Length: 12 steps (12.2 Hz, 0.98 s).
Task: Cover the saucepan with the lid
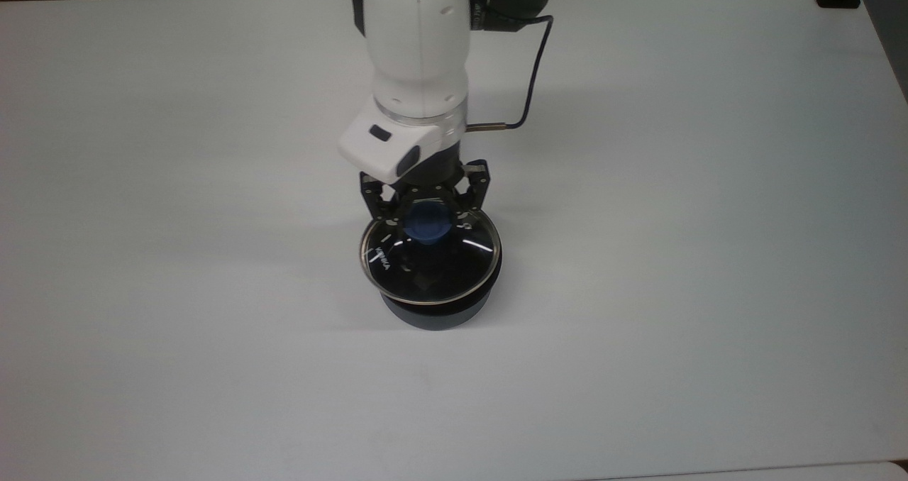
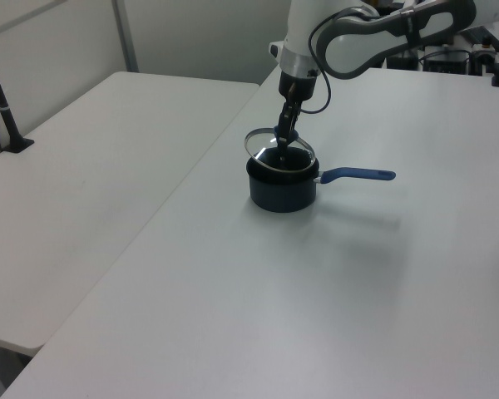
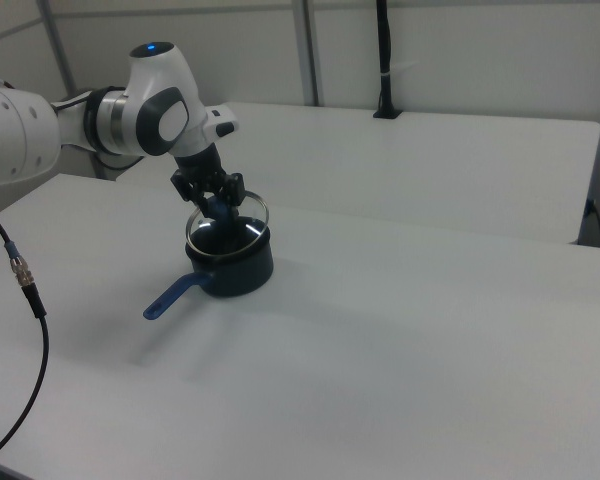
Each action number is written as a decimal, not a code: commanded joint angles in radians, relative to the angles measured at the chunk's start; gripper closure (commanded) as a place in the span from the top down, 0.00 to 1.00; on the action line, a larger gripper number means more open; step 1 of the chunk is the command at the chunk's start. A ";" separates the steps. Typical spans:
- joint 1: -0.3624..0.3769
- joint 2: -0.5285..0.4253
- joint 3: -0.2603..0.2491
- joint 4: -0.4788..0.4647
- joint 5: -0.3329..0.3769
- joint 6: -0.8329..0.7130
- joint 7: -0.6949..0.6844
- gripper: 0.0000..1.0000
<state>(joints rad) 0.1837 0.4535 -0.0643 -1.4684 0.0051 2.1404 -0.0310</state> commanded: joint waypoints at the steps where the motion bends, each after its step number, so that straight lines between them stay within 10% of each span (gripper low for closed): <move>1: 0.022 -0.001 -0.009 0.017 0.004 -0.005 0.016 0.47; 7: 0.023 0.014 -0.009 0.005 0.001 -0.005 0.014 0.51; 12: 0.020 0.007 -0.012 -0.007 0.000 -0.020 0.014 1.00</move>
<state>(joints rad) 0.1969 0.4726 -0.0647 -1.4697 0.0050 2.1399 -0.0295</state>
